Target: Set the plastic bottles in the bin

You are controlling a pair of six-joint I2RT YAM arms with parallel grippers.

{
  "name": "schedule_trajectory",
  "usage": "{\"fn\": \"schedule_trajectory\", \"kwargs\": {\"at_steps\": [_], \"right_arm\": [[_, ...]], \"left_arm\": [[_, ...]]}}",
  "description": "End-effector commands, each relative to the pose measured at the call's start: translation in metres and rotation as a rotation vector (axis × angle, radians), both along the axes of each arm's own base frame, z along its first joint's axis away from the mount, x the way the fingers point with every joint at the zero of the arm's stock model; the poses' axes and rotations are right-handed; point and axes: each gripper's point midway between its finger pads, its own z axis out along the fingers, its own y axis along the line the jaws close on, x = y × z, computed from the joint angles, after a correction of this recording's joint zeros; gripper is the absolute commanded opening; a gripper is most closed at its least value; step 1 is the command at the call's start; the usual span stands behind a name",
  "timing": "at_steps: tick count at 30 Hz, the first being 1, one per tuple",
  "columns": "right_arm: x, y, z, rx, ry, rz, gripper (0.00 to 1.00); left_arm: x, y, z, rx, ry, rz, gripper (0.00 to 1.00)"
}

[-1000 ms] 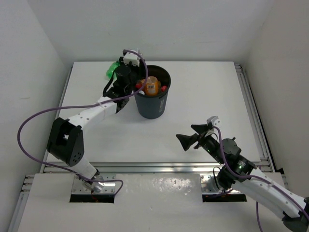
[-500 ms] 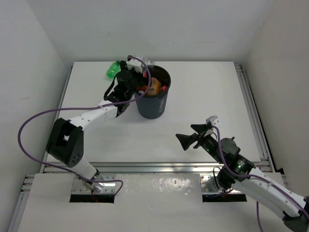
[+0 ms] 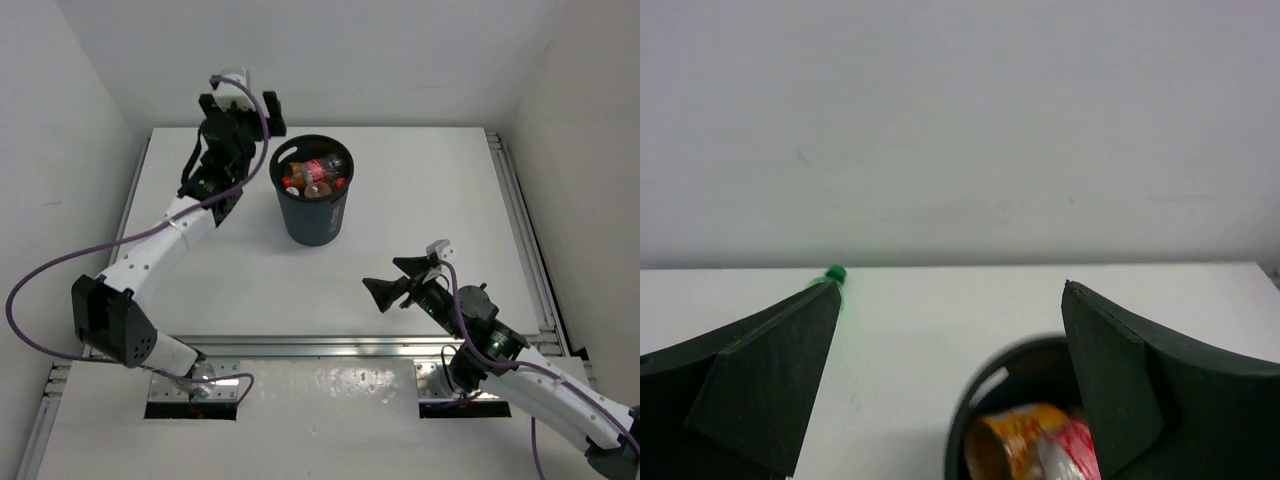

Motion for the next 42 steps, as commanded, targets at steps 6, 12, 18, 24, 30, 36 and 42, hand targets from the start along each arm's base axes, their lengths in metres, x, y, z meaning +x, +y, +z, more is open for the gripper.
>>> {"fn": "schedule_trajectory", "kwargs": {"at_steps": [6,12,18,24,30,36,42], "right_arm": [[-0.001,0.013,0.022,0.090,-0.035,0.045,0.98],[0.001,0.020,-0.007,0.071,-0.011,0.062,0.98],[0.001,0.021,-0.031,0.038,0.005,0.067,0.99],[-0.001,0.017,-0.036,0.045,-0.013,0.059,0.99],[-0.003,0.018,-0.036,0.050,-0.020,0.074,0.99],[-0.001,0.019,-0.038,0.042,-0.027,0.074,0.99],[-0.003,0.021,-0.039,0.042,-0.023,0.086,0.99]], "left_arm": [[0.118,0.062,-0.054,0.004,0.178,0.084,1.00],[0.183,0.092,-0.104,0.049,0.152,-0.010,1.00],[0.235,0.116,-0.164,0.140,0.206,-0.054,1.00],[0.253,0.140,-0.203,0.138,0.215,-0.058,1.00],[0.265,0.130,-0.248,0.070,0.269,-0.140,1.00],[0.266,0.125,-0.282,0.035,0.320,-0.166,1.00],[0.265,0.128,-0.311,0.021,0.381,-0.145,1.00]]}}
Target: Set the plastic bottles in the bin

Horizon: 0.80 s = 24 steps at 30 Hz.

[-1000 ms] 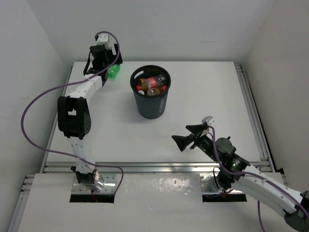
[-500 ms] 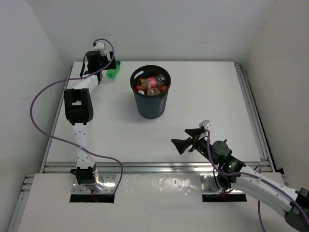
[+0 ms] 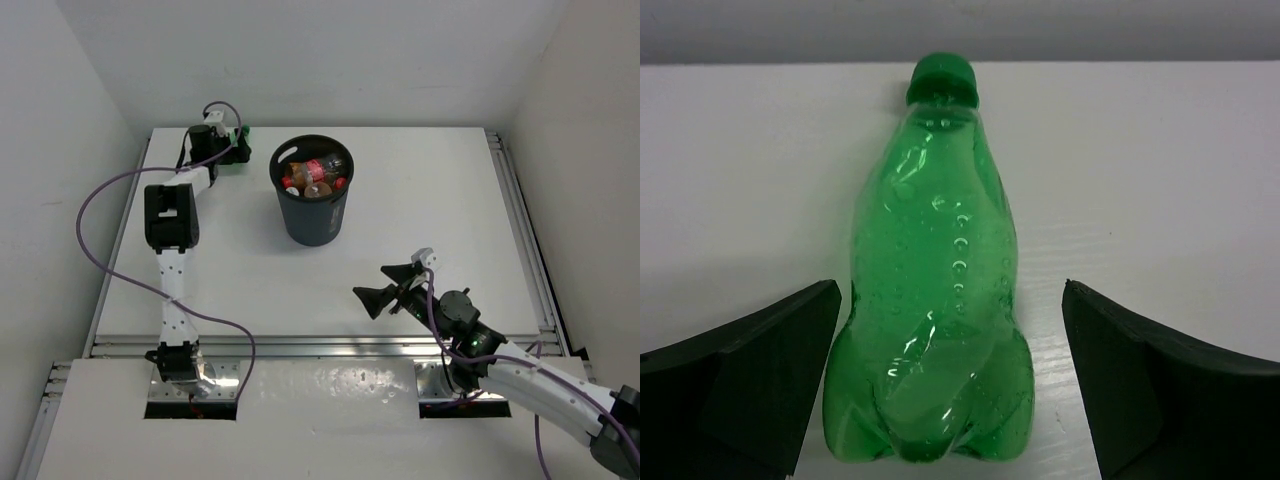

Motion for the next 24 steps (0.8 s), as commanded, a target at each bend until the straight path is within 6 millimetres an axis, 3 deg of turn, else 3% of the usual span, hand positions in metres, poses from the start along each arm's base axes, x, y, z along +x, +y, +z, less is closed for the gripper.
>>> {"fn": "schedule_trajectory", "kwargs": {"at_steps": [1,5,7,11,13,14,17,19,22,23,24], "right_arm": [[-0.003,0.003,0.008,0.037,-0.042,0.023,0.99],[-0.003,0.002,0.010,0.045,-0.045,0.019,0.99],[-0.004,0.003,0.010,0.050,-0.043,0.025,0.99],[-0.005,0.004,0.012,0.057,-0.039,0.029,0.99],[-0.005,0.004,0.012,0.061,-0.038,0.031,0.99],[-0.005,0.004,0.012,0.059,-0.035,0.031,0.99],[-0.005,0.005,0.012,0.057,-0.027,0.033,0.99],[-0.006,0.006,0.011,0.059,-0.016,0.035,0.99],[-0.006,0.007,0.009,0.060,-0.007,0.038,0.99],[-0.005,0.006,0.008,0.060,-0.007,0.031,0.99],[-0.004,0.006,0.008,0.059,-0.008,0.025,0.99]], "left_arm": [[0.010,0.001,0.026,-0.022,-0.064,-0.007,0.99],[0.008,-0.001,0.025,-0.028,-0.059,-0.015,0.86],[0.005,-0.003,0.032,-0.039,-0.067,-0.023,0.60],[-0.008,-0.001,0.066,-0.070,-0.129,0.011,0.39],[-0.018,0.004,0.092,-0.103,-0.150,0.057,0.30],[-0.020,0.020,0.104,-0.119,-0.160,0.090,0.28],[-0.043,0.035,0.157,-0.231,-0.191,0.193,0.19],[-0.068,0.040,0.202,-0.265,-0.207,0.216,0.18],[-0.107,0.014,0.265,-0.222,-0.248,0.136,0.20],[-0.132,-0.018,0.296,-0.223,-0.277,0.057,0.20],[-0.147,-0.032,0.311,-0.216,-0.303,0.004,0.20]]}}
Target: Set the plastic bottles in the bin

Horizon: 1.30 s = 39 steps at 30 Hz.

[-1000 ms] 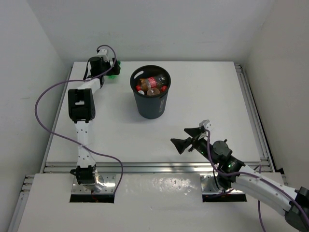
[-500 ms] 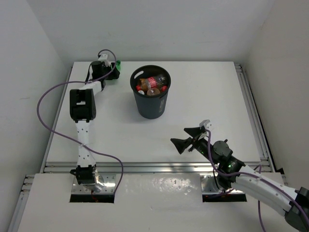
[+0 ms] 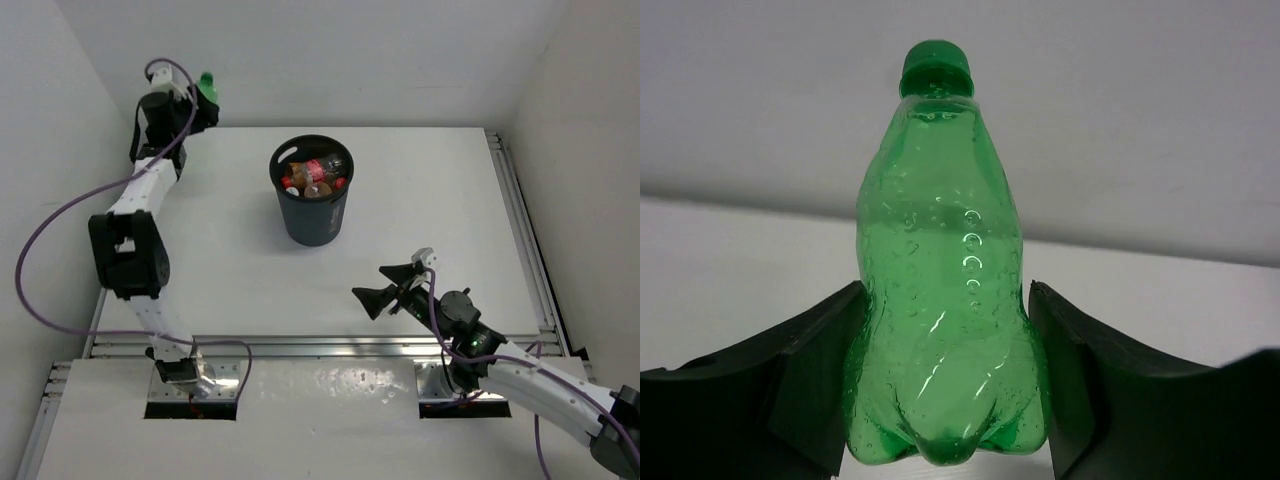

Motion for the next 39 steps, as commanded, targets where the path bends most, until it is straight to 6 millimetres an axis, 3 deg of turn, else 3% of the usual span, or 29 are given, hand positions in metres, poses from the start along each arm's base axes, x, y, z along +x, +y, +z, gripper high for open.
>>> {"fn": "schedule_trajectory", "kwargs": {"at_steps": [1,2,5,9,11,16,22,27,30,35,39], "right_arm": [[0.001,0.002,0.001,0.027,-0.001,-0.006,0.99],[0.002,0.000,0.001,0.022,0.005,-0.016,0.99],[0.000,0.001,0.002,0.033,0.020,-0.009,0.99],[-0.007,0.001,0.007,0.076,0.024,0.014,0.98],[-0.009,0.000,0.011,0.094,0.020,0.013,0.98],[-0.008,-0.004,0.010,0.098,0.019,-0.005,0.98],[-0.005,-0.006,0.005,0.081,0.021,-0.022,0.98],[-0.003,-0.007,0.003,0.071,0.015,-0.033,0.99],[-0.001,-0.008,0.001,0.059,0.014,-0.041,0.99],[0.000,-0.008,-0.001,0.053,0.014,-0.047,0.99],[0.000,-0.009,0.000,0.053,0.010,-0.050,0.99]], "left_arm": [[-0.071,-0.072,0.123,0.020,-0.229,-0.209,0.20],[-0.102,-0.094,0.140,0.020,-0.275,-0.263,0.21],[-0.147,-0.124,0.171,0.040,-0.379,-0.325,0.22],[-0.173,-0.152,0.171,0.068,-0.375,-0.410,0.23],[-0.184,-0.171,0.153,0.075,-0.350,-0.480,0.24],[-0.190,-0.198,0.109,0.133,-0.299,-0.544,0.26],[-0.206,-0.231,0.074,0.166,-0.280,-0.718,0.28],[-0.207,-0.233,0.059,0.213,-0.252,-0.713,0.29],[-0.210,-0.237,0.052,0.232,-0.247,-0.729,0.39],[-0.201,-0.235,0.033,0.284,-0.188,-0.707,0.46],[-0.198,-0.231,0.032,0.291,-0.179,-0.681,0.68]]}}
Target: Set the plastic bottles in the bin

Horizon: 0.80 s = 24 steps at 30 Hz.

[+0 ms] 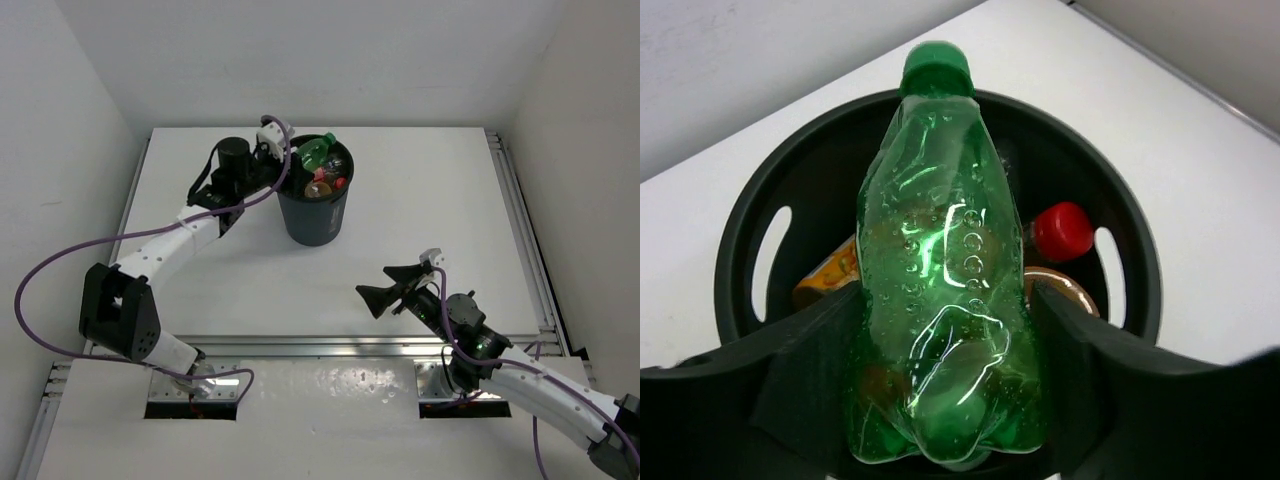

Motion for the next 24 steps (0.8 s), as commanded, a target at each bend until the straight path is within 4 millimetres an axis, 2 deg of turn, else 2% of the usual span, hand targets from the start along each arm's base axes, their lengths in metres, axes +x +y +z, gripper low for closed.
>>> {"fn": "schedule_trajectory", "kwargs": {"at_steps": [1,3,4,5,7,8,10,13,14,16,17,19,20,21,24], "right_arm": [[0.000,-0.001,-0.005,0.004,-0.014,-0.008,0.99],[0.000,-0.001,-0.005,0.004,-0.014,-0.008,0.99],[0.000,-0.001,-0.004,0.006,-0.016,-0.006,0.99],[0.000,-0.001,-0.004,0.005,-0.015,-0.006,0.99],[0.000,-0.001,-0.004,0.005,-0.015,-0.005,0.99],[0.000,-0.001,-0.004,0.006,-0.014,-0.006,0.99],[0.001,-0.001,-0.006,0.001,-0.012,-0.009,0.98],[0.001,-0.001,-0.006,-0.001,-0.010,-0.009,0.99],[0.001,-0.002,-0.006,0.000,-0.009,-0.012,0.99],[0.001,-0.002,-0.005,0.001,-0.010,-0.015,0.99],[0.002,-0.003,-0.005,-0.001,-0.008,-0.019,0.99],[0.002,-0.004,-0.004,0.004,-0.004,-0.028,0.99],[0.003,-0.005,-0.004,0.005,-0.003,-0.034,0.99],[0.003,-0.005,-0.004,0.007,0.001,-0.037,0.99],[0.004,-0.005,0.003,0.014,0.007,-0.042,0.99]], "left_arm": [[0.006,0.002,0.015,0.006,-0.054,0.033,0.75],[0.007,0.008,0.022,0.001,-0.067,0.065,0.83],[0.011,0.014,0.026,-0.003,-0.071,0.114,0.94],[0.011,0.019,0.033,-0.013,-0.082,0.139,1.00],[0.015,0.028,0.041,-0.017,-0.099,0.202,1.00],[0.017,0.037,0.055,-0.029,-0.121,0.249,1.00],[0.017,0.044,0.061,-0.031,-0.126,0.289,1.00],[0.013,0.057,0.085,-0.061,-0.151,0.349,1.00],[0.007,0.060,0.095,-0.082,-0.166,0.353,1.00],[0.002,0.069,0.100,-0.102,-0.169,0.395,1.00],[-0.006,0.072,0.110,-0.121,-0.189,0.400,1.00],[-0.013,0.078,0.107,-0.128,-0.192,0.428,1.00],[-0.022,0.080,0.116,-0.141,-0.216,0.425,1.00],[-0.027,0.080,0.113,-0.139,-0.217,0.425,1.00],[-0.046,0.085,0.123,-0.169,-0.230,0.421,1.00]]}}
